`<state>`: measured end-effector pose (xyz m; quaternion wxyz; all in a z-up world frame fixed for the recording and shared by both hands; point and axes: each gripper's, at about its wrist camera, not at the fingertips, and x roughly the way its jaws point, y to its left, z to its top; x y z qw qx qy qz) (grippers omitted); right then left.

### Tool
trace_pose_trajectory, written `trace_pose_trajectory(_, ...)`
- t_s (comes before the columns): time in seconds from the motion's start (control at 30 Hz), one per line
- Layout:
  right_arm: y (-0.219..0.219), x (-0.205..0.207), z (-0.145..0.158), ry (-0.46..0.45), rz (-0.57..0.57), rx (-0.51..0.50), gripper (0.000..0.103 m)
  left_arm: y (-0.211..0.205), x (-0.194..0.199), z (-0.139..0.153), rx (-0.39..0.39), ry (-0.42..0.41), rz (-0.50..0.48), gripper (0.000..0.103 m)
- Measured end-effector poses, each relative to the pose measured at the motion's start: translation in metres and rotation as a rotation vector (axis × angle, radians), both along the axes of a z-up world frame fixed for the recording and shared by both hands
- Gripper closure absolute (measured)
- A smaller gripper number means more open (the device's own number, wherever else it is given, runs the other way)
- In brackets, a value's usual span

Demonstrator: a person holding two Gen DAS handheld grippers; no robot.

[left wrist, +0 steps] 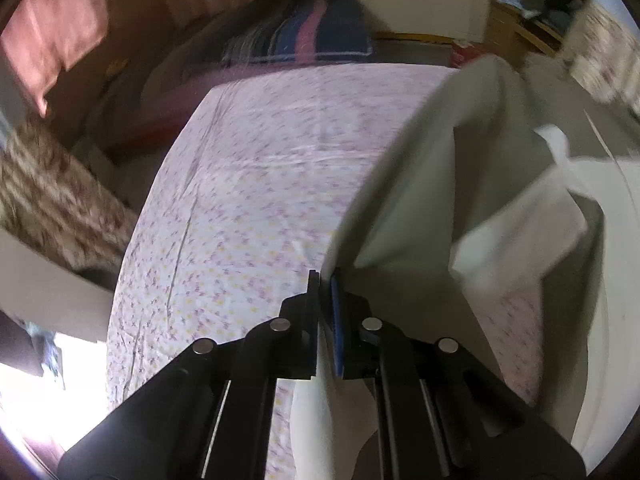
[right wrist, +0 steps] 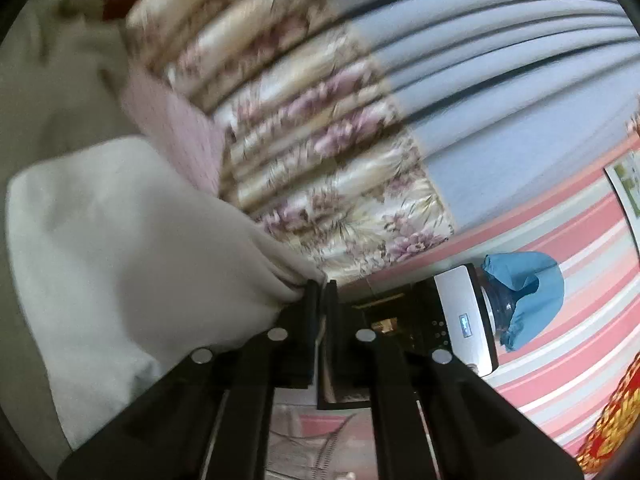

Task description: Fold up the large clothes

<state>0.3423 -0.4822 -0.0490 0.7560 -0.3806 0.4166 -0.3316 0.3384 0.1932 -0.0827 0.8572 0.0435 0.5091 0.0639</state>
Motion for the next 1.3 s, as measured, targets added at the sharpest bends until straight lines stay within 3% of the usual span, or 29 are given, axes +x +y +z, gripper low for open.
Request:
trace_pose_trajectory(0.03, -0.009, 0.007, -0.009, 0.018, -0.012, -0.010, 0.087, 0.004, 0.003, -0.002, 0.010, 0.006, 0.009, 0.097)
trace_pose_trajectory(0.07, -0.015, 0.019, -0.018, 0.032, -0.020, 0.002, 0.084, 0.009, 0.005, -0.004, -0.001, 0.012, 0.013, 0.097)
trace_pose_trajectory(0.13, -0.029, 0.027, -0.026, 0.035, -0.036, 0.138, 0.073, 0.014, 0.004, -0.006, -0.042, 0.011, 0.011, 0.094)
trace_pose_trajectory(0.17, -0.033, 0.025, -0.023, 0.029, -0.059, 0.197, 0.067, 0.015, 0.002, -0.005, -0.048, 0.004, 0.010, 0.088)
trace_pose_trajectory(0.2, -0.042, 0.020, -0.018, 0.001, -0.079, 0.311, 0.051, 0.016, -0.001, -0.003, -0.051, -0.008, 0.018, 0.074)
trace_pose_trajectory(0.23, -0.045, 0.012, -0.012, -0.035, -0.073, 0.408, 0.042, 0.017, -0.007, 0.002, -0.052, -0.023, 0.025, 0.066)
trace_pose_trajectory(0.27, -0.049, 0.000, -0.001, -0.077, -0.072, 0.503, 0.042, 0.017, -0.013, 0.006, -0.049, -0.037, 0.028, 0.052)
trace_pose_trajectory(0.33, -0.040, -0.023, 0.009, -0.107, -0.058, 0.571, 0.042, 0.016, -0.026, 0.016, -0.029, -0.065, 0.029, 0.039)
trace_pose_trajectory(0.47, -0.008, -0.073, 0.035, -0.128, 0.055, 0.629, 0.041, 0.006, -0.054, 0.032, -0.091, -0.089, 0.005, 0.032)
trace_pose_trajectory(0.53, 0.008, -0.089, 0.044, -0.140, 0.092, 0.591, 0.030, -0.006, -0.071, 0.040, -0.118, -0.108, -0.018, 0.028)
trace_pose_trajectory(0.63, 0.020, -0.112, 0.057, -0.175, 0.134, 0.556, 0.029, -0.029, -0.101, 0.051, -0.145, -0.135, -0.062, 0.023)
trace_pose_trajectory(0.73, 0.028, -0.129, 0.069, -0.212, 0.166, 0.620, 0.029, -0.052, -0.129, 0.059, -0.173, -0.148, -0.104, 0.011)
trace_pose_trajectory(0.8, 0.031, -0.134, 0.068, -0.203, 0.186, 0.703, 0.029, -0.069, -0.143, 0.056, -0.158, -0.133, -0.134, 0.011)
trace_pose_trajectory(0.9, 0.039, -0.135, 0.056, -0.173, 0.205, 0.717, 0.029, -0.083, -0.154, 0.043, -0.120, -0.100, -0.156, 0.011)
trace_pose_trajectory(0.97, 0.046, -0.137, 0.048, -0.155, 0.211, 0.714, 0.029, -0.089, -0.156, 0.029, -0.102, -0.052, -0.154, 0.014)
trace_pose_trajectory(1.07, 0.055, -0.141, 0.040, -0.132, 0.228, 0.724, 0.029, -0.094, -0.155, 0.008, -0.075, 0.032, -0.158, 0.053)
trace_pose_trajectory(1.1, 0.058, -0.143, 0.038, -0.127, 0.232, 0.725, 0.029, -0.094, -0.152, 0.000, -0.063, 0.059, -0.156, 0.073)
trace_pose_trajectory(1.13, 0.061, -0.145, 0.037, -0.119, 0.238, 0.726, 0.029, -0.092, -0.153, -0.006, -0.054, 0.072, -0.150, 0.082)
trace_pose_trajectory(1.23, 0.073, -0.153, 0.033, -0.090, 0.269, 0.758, 0.029, -0.076, -0.141, -0.016, -0.082, 0.092, -0.123, 0.095)
trace_pose_trajectory(1.3, 0.081, -0.158, 0.032, -0.081, 0.281, 0.747, 0.029, -0.063, -0.134, -0.014, -0.093, 0.088, -0.090, 0.097)
